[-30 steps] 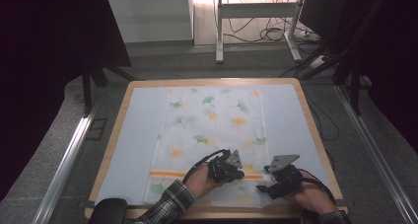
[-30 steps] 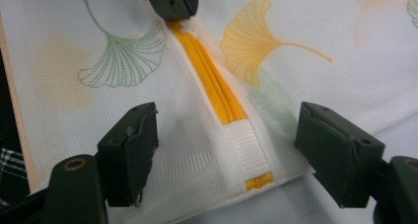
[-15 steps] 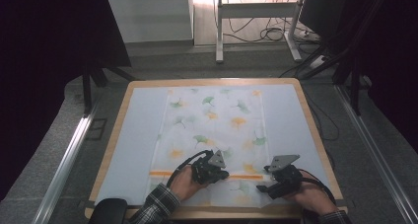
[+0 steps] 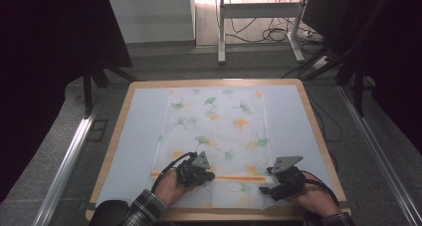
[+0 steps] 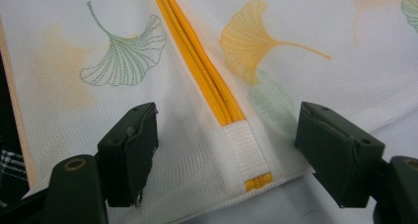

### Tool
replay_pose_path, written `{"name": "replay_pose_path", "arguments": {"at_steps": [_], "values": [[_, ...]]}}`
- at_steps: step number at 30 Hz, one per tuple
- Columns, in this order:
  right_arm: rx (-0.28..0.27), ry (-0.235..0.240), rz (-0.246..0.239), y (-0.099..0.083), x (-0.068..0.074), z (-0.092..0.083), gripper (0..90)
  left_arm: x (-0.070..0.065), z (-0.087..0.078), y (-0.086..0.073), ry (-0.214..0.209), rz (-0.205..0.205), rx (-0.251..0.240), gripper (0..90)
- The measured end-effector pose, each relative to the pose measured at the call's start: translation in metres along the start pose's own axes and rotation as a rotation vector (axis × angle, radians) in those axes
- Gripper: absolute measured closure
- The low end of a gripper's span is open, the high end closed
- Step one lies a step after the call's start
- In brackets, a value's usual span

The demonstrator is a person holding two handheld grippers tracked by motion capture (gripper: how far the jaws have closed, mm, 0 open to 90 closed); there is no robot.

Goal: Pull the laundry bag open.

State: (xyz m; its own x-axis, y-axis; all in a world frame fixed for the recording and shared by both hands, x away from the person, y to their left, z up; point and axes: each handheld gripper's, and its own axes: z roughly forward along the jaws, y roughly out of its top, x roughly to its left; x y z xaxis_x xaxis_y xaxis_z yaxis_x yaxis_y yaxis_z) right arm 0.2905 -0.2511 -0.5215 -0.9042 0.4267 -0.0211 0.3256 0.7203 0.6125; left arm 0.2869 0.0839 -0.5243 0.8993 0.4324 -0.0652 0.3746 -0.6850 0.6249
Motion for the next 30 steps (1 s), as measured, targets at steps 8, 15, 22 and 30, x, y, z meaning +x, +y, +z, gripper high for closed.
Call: {"name": "replay_pose_path", "arguments": {"at_steps": [8,15,22,30], "values": [[-0.001,0.0,0.001,0.0,0.0,0.0,24.0,0.004,-0.013,-0.017,0.014,-0.04,-0.011,90.0],[-0.003,0.0,0.003,0.0,0.0,0.0,24.0,0.005,-0.018,-0.024,0.021,-0.054,-0.021,90.0],[-0.006,0.0,0.002,-0.001,0.0,0.0,24.0,0.007,-0.022,-0.029,0.029,-0.063,-0.022,90.0],[-0.008,0.0,0.004,-0.001,0.0,0.0,24.0,0.009,-0.027,-0.037,0.029,-0.086,-0.023,90.0]]}}
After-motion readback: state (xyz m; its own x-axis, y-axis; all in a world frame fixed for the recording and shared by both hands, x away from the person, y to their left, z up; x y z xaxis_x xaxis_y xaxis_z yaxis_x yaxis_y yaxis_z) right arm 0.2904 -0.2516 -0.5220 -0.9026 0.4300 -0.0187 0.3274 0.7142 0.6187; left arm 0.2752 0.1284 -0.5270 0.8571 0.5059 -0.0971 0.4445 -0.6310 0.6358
